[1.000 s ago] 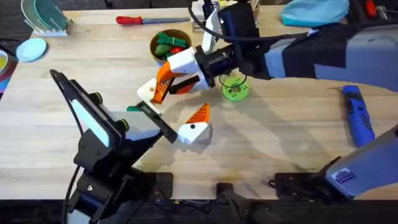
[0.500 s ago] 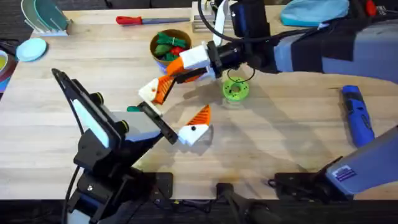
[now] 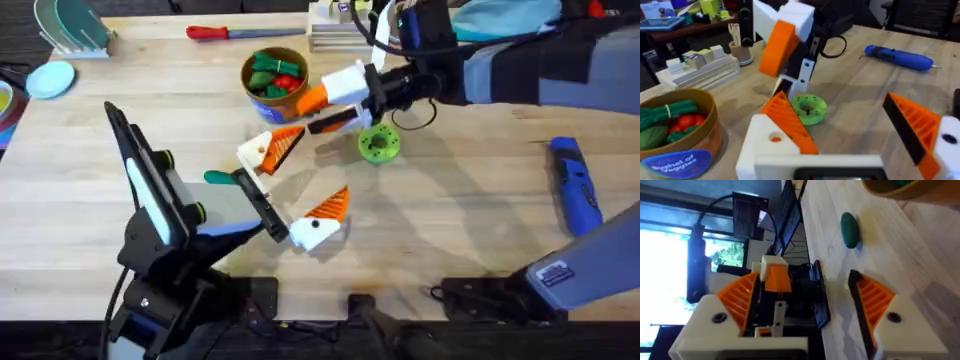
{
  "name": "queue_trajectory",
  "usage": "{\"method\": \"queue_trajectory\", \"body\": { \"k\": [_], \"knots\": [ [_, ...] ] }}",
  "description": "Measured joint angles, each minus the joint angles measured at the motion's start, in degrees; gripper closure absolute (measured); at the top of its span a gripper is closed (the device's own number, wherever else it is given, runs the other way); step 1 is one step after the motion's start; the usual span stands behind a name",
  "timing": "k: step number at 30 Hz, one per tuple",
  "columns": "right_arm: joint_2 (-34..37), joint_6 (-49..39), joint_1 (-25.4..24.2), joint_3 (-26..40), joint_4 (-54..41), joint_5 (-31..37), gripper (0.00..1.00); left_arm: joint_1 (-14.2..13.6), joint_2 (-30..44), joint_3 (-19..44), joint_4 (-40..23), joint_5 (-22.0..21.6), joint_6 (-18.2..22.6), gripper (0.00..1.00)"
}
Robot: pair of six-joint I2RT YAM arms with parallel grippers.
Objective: Pick up the gripper from the table and insert it into the empty holder that is missing its gripper. Then pick up a screw, insert it into the mounting hole, and use the screwdriver to tighten it. Finally, clean up the table by picking up the vegetable and placing it into the bucket.
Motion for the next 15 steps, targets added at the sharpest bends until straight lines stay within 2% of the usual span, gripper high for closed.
{"method": "queue_trajectory", "body": {
  "k": [3, 9, 15],
  "knots": [
    [0.0, -3.3, 0.2, -0.1, -3.5, -1.0, 0.027, 0.0, 0.0, 0.0, 0.4, 1.6, 0.0, 0.008],
    [0.0, -7.9, 0.2, -0.2, -3.9, -6.6, 0.024, 0.0, 0.0, 0.0, 0.5, 5.9, 0.0, 0.008],
    [0.0, -10.1, 1.1, -0.2, -4.9, -8.3, 0.024, 0.0, 0.0, 0.0, 0.5, 7.4, 0.0, 0.009]
  ]
}}
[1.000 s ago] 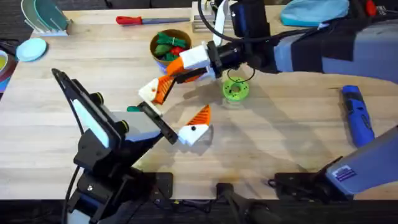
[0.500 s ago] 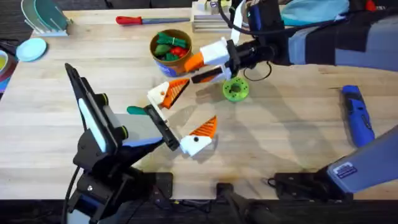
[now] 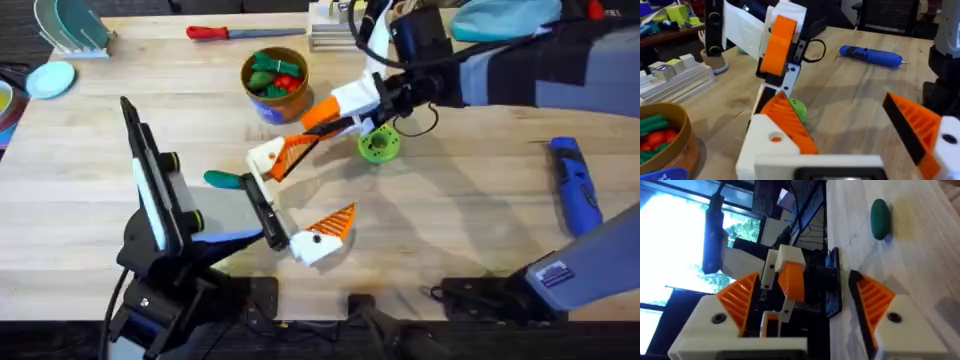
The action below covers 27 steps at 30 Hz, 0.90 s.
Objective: Pick up the gripper from the table and insert it into the empty holder that is missing its gripper. Then pick up a screw, insert it into the mounting hole, and use the screwdriver to tighten it. Finally, clean up the table by picking up the vegetable and placing it into the bucket.
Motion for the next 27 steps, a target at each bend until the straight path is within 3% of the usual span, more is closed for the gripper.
{"method": "queue_trajectory", "body": {
  "k": [3, 9, 13, 19, 21, 27],
  "knots": [
    [0.0, -1.5, 1.2, 0.0, -2.4, 0.0, 0.076, 0.0, 0.0, 0.0, 0.0, 0.0, 0.0, 0.008],
    [0.0, -3.0, 2.5, 0.0, -3.3, 0.0, 0.400, 0.0, 0.0, 0.0, 0.0, 0.2, 0.0, 0.008],
    [0.0, -3.1, 2.5, 0.0, -3.4, 0.0, 0.521, 0.0, 0.0, 0.0, 0.0, 0.2, 0.0, 0.008],
    [0.0, -3.2, 2.5, 0.0, -5.1, -0.9, 0.932, 0.0, 0.0, 0.0, -0.6, 0.2, 0.0, 0.008],
    [0.0, -3.2, 2.5, 0.0, -5.6, -0.9, 0.986, 0.0, 0.0, 0.0, -0.7, 0.2, 0.0, 0.008],
    [0.0, -3.1, 2.5, 0.0, -5.7, -0.9, 0.988, 0.0, 0.0, 0.0, -0.7, -0.3, 0.0, 0.009]
  ]
}}
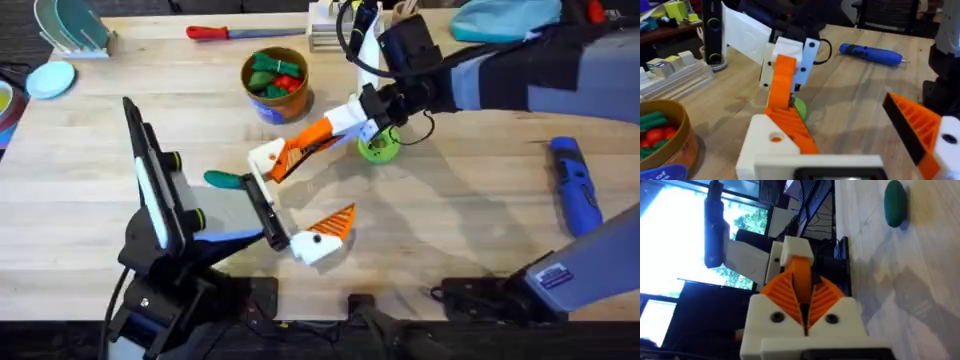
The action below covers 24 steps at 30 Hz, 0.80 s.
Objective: Pick up the gripper from the table and insert it into the empty holder that is missing its gripper. Then pick up a screw, insert it into the mounting hole, and use the screwdriver to tighten it. Finally, clean up the table by picking up the vegetable and placing it into the bucket.
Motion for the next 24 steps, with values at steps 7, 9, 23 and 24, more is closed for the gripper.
{"method": "queue_trajectory", "body": {
  "k": [7, 9, 23, 24],
  "knots": [
    [0.0, 1.4, -0.7, 0.0, 0.0, 0.0, 0.990, 0.0, 0.0, 0.0, 0.1, -4.3, 0.0, 0.008],
    [0.0, 1.9, -1.5, 0.0, 0.0, 0.0, 0.990, 0.0, 0.0, 0.0, 0.3, -5.8, 0.0, 0.008],
    [0.0, 11.3, -3.6, 0.0, 8.5, 2.9, 0.992, 0.0, 0.0, 0.0, 0.5, -10.0, 0.0, 0.007],
    [0.0, 12.7, -3.5, -0.1, 10.0, 3.1, 0.992, 0.0, 0.0, 0.0, 0.5, -10.3, 0.0, 0.007]
  ]
}}
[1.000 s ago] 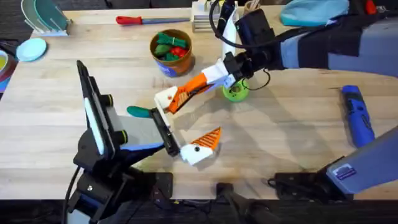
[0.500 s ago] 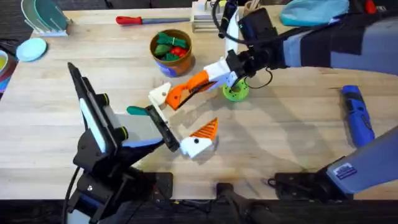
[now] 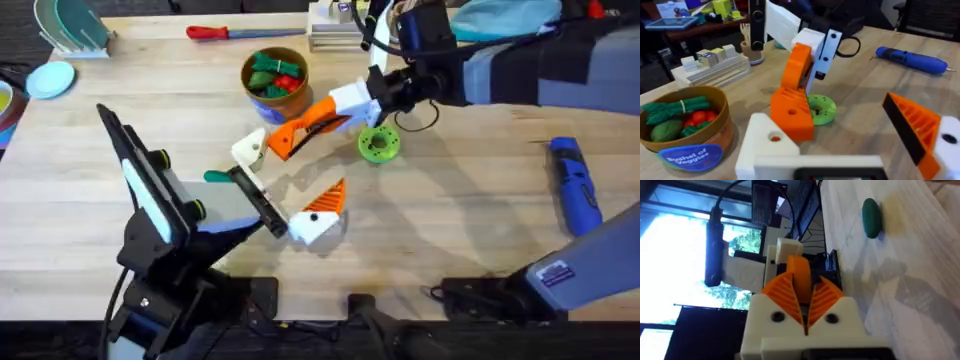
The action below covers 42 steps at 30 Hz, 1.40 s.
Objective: Pick up the gripper from the table and insert it into the empty holder that is missing its gripper. Then pick up a screw, insert it into the mounting hole, and use the screwdriver to tighten it. Finally, clean up the table by picking up the vegetable and placing it into the bucket.
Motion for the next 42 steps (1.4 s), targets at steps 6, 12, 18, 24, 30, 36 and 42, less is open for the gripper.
{"method": "queue_trajectory", "body": {
  "k": [6, 12, 18, 24, 30, 36, 42],
  "knots": [
    [0.0, 7.1, 0.0, 0.0, 7.4, 0.5, 0.992, 0.0, 0.0, 0.0, 0.0, -1.5, 0.0, 0.007],
    [0.0, 11.1, 0.0, 0.0, 9.2, 1.4, 0.992, 0.0, 0.0, 0.0, 0.0, -1.5, 0.0, 0.008],
    [0.0, 13.6, 0.6, 0.0, 9.2, 2.8, 0.992, 0.0, 0.0, 0.0, 0.0, -1.5, 0.0, 0.008],
    [0.0, 15.9, 2.8, 0.0, 9.6, 6.1, 0.992, 0.2, 0.0, 0.0, -0.9, -5.0, -0.2, 0.008],
    [0.0, 17.3, 5.1, 0.0, 9.7, 7.4, 0.993, 0.6, 0.0, 0.0, -0.9, -8.5, -0.3, 0.008],
    [0.0, 16.3, 6.0, 0.0, 9.5, 5.5, 0.993, 0.8, 0.0, 0.0, -0.5, -9.8, -0.3, 0.008],
    [0.0, 13.3, 4.2, 0.0, 9.4, 2.9, 0.993, 0.6, 0.0, 0.0, 0.0, -7.3, -0.1, 0.008]
  ]
}}
